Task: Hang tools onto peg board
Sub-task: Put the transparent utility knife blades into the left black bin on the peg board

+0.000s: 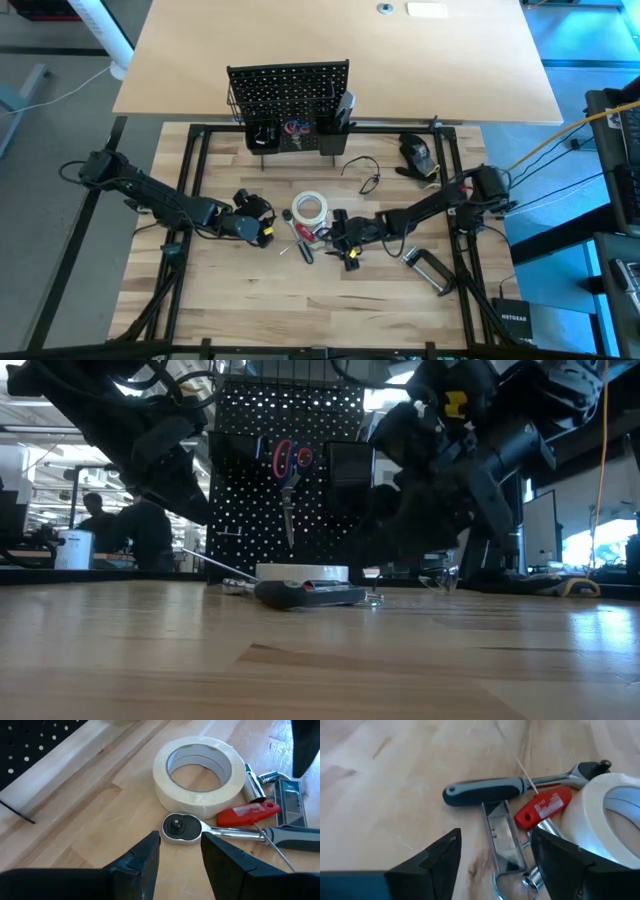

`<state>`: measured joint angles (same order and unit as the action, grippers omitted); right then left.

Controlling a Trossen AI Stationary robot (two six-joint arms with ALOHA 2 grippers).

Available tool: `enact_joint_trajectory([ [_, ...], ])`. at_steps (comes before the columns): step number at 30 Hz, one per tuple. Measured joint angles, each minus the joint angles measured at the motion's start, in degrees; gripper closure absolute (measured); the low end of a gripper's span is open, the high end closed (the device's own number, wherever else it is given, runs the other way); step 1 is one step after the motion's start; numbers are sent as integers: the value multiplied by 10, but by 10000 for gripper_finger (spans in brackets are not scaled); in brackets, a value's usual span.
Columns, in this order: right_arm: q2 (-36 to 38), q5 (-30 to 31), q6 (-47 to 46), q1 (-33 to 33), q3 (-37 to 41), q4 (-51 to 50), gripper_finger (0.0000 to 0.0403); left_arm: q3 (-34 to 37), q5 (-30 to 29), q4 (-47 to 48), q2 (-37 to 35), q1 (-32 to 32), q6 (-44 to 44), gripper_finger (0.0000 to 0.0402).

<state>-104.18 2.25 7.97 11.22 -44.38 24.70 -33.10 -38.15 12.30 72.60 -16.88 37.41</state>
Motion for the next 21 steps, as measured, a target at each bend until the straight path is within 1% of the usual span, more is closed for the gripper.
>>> enact_joint_trajectory([
  [2,-12,11,5,-3,0,10,176,0,0,1,0,1,1,266],
  [8,-50,12,2,-9,-26,5,190,0,0,-1,0,0,3,266],
  [16,-79,17,-2,-7,-70,-65,206,0,0,-1,0,0,8,266],
  [18,-79,16,-2,-7,-76,-74,215,0,0,-1,0,0,13,266],
  [21,-80,14,-2,-7,-84,-87,239,0,0,-1,0,0,15,266],
])
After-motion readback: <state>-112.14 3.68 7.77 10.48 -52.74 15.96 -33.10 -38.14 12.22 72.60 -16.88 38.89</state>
